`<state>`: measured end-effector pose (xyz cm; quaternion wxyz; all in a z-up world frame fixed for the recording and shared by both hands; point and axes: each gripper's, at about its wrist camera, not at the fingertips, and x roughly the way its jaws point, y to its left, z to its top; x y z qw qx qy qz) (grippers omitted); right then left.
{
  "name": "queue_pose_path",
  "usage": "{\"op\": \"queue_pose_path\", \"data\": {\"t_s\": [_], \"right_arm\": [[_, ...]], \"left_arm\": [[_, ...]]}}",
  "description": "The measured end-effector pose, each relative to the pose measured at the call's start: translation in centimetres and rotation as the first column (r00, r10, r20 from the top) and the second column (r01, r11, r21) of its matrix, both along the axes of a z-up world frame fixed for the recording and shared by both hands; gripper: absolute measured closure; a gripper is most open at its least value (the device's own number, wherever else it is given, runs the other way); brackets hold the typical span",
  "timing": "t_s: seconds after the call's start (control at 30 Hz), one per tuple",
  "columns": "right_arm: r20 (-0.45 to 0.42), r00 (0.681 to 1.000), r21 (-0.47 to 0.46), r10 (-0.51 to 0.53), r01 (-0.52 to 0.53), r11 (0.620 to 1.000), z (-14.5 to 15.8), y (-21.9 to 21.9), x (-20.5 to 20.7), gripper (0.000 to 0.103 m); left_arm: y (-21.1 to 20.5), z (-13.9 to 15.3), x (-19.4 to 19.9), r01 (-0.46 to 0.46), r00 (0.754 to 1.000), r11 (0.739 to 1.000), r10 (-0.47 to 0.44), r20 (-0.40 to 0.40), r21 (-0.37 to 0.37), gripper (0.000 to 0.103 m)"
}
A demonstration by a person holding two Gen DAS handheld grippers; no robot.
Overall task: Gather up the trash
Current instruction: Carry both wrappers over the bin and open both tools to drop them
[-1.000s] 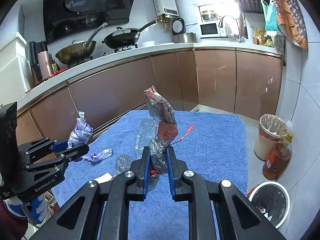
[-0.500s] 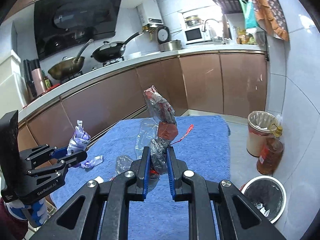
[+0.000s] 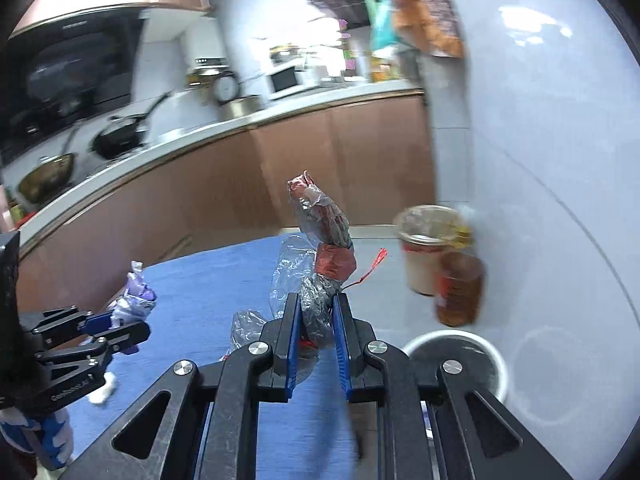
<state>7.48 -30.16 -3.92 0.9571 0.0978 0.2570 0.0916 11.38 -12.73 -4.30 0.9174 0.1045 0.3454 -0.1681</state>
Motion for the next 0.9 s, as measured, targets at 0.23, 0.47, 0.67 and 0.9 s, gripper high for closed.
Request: {"op": "queue_pose_path", "data": {"t_s": [0.23, 0.47, 0.67, 0.9], "right_arm": [[-0.090, 0.981, -0.018, -0.173, 0.172, 0.985, -4.4, -6.0, 2.1, 0.088], [-0.215, 0.939, -0.038, -0.270, 0.269, 0.962, -10.5, -9.8, 5.5, 0.088], [-0.311, 0.899, -0.057, -0.307, 0.305, 0.951, -15.1, -11.8, 8.7, 0.086], [-0.381, 0.857, -0.108, -0.346, 0.331, 0.938, -18.8, -13.0, 10.7, 0.081]], "left_arm": [[-7.7, -3.7, 6.3, 0.133, 0.977, 0.988, -0.144, -0.159, -0.076, 0.078], [-14.4, -9.0, 12.6, 0.172, 0.915, 0.971, -0.219, -0.338, -0.163, 0.078], [-18.1, -12.7, 16.1, 0.167, 0.878, 0.964, -0.241, -0.414, -0.207, 0.078], [-19.4, -14.9, 18.1, 0.146, 0.857, 0.956, -0.250, -0.451, -0.253, 0.067]]}}
